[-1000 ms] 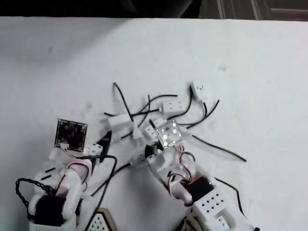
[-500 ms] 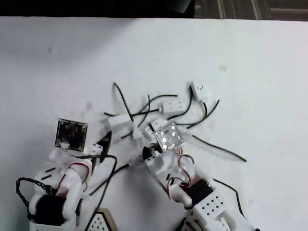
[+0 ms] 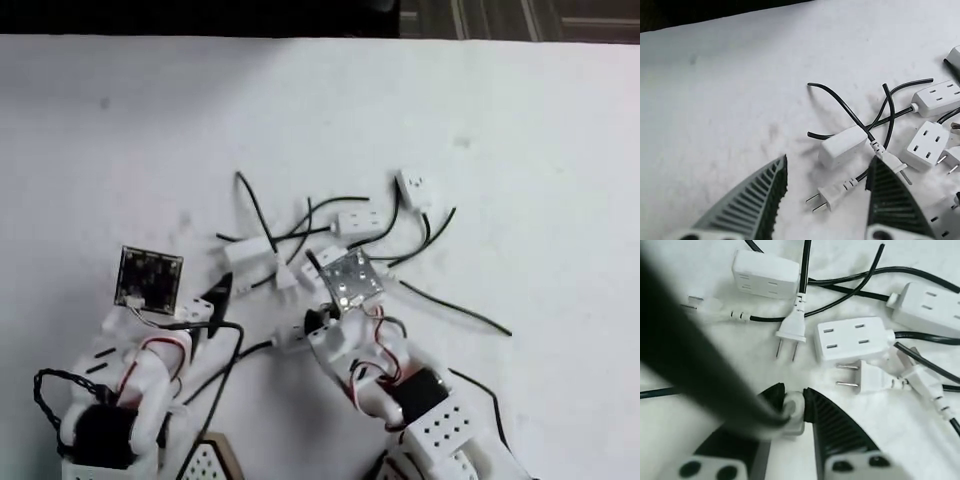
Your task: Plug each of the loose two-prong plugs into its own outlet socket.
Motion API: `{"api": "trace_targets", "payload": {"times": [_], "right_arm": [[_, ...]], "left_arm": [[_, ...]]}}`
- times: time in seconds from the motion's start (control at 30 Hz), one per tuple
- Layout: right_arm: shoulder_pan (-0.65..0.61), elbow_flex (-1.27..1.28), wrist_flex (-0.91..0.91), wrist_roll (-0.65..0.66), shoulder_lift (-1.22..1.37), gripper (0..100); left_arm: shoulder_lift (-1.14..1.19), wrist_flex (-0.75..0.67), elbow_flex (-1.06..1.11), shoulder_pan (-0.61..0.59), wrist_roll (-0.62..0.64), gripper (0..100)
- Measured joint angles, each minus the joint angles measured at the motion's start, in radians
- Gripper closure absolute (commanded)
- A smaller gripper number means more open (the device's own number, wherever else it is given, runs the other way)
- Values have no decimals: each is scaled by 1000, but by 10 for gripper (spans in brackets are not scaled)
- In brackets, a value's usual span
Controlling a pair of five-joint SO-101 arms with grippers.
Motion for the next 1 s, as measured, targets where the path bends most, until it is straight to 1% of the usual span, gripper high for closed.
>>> {"api": "trace_targets", "payload": {"times": [0.2, 0.4, 0.77, 0.93, 1.0], "right_arm": [[2, -5, 31, 0, -2, 982], [5, -38, 100, 0, -2, 982], [9, -48, 147, 2, -2, 981], [60, -49, 170, 2, -2, 981], [84, -49, 175, 2, -2, 981]], "left_arm": [[0, 0, 0, 0, 0, 744], [0, 0, 0, 0, 0, 744], [0, 0, 0, -8, 0, 744], [0, 0, 0, -9, 0, 745], [0, -5, 0, -32, 0, 745]]}}
